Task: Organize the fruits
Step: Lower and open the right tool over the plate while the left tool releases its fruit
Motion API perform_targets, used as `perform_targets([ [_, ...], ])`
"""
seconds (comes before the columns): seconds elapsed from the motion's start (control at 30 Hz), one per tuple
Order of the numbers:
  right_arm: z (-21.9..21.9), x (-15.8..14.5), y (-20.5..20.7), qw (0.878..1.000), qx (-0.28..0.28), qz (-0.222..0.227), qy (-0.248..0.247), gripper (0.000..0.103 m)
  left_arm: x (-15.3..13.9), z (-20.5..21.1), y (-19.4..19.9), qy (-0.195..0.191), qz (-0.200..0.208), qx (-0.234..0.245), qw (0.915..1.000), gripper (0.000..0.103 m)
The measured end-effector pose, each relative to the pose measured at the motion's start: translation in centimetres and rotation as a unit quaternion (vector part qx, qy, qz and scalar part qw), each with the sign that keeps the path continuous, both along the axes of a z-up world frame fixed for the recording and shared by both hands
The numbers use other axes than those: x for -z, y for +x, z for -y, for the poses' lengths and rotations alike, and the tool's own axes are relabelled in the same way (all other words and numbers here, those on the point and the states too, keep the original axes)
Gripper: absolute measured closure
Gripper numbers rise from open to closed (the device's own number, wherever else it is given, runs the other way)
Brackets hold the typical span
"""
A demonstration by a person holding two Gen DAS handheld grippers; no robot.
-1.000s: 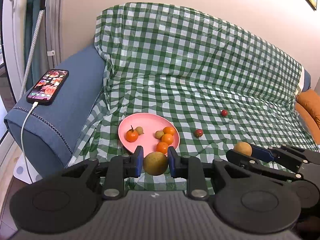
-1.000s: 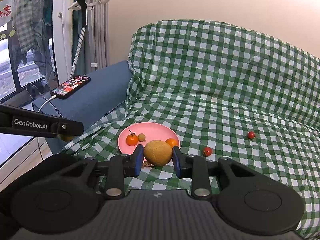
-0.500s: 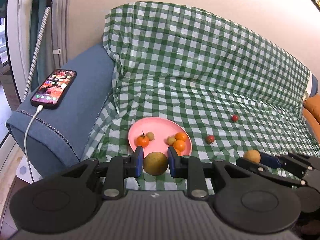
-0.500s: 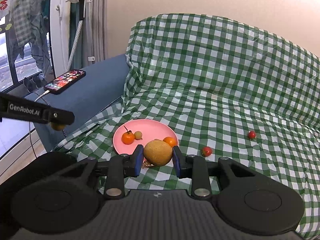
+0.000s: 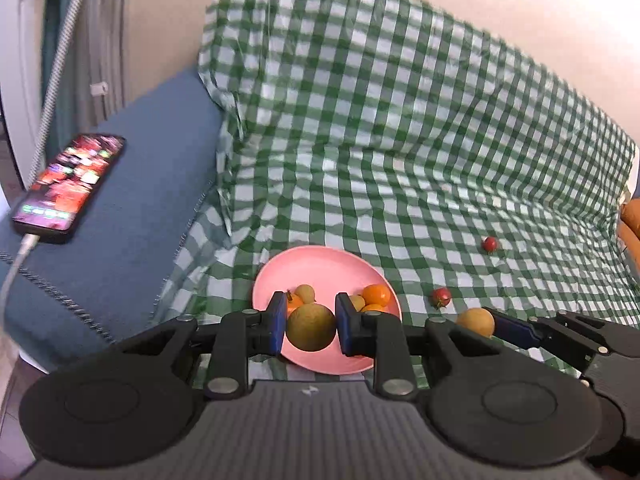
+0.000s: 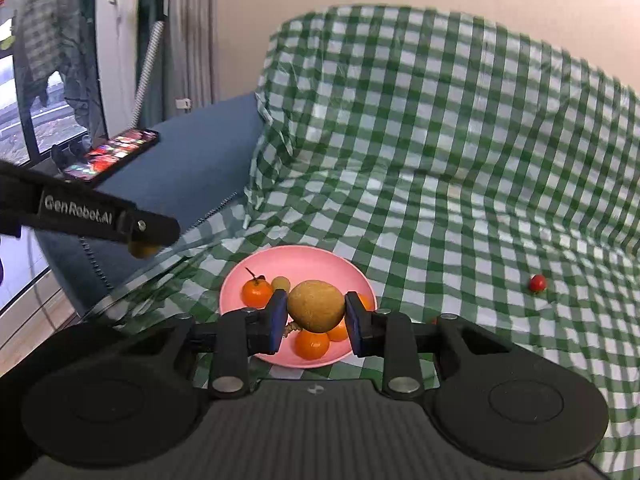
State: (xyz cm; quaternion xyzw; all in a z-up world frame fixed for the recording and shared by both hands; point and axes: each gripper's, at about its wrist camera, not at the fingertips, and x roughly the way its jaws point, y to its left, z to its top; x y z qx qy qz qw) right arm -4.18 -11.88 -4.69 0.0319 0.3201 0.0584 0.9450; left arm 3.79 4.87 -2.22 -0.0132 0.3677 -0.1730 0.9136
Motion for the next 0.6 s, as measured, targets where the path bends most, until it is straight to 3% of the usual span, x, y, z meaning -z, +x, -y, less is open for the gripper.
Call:
perform_targets([
  [0.47, 1.0, 7.9, 9.9, 0.996, 0.033, -0.078, 0.013, 0.071, 8.6, 4.3, 9.6, 0.041, -0.082, 0.006, 0.9958, 0.074],
  [0.6, 0.9, 9.0, 11.6, 0.996, 0.028, -0.086, 0.015, 0.071, 10.0, 4.9, 11.1, 0.055, -0.087, 0.009, 0.9947, 0.074],
])
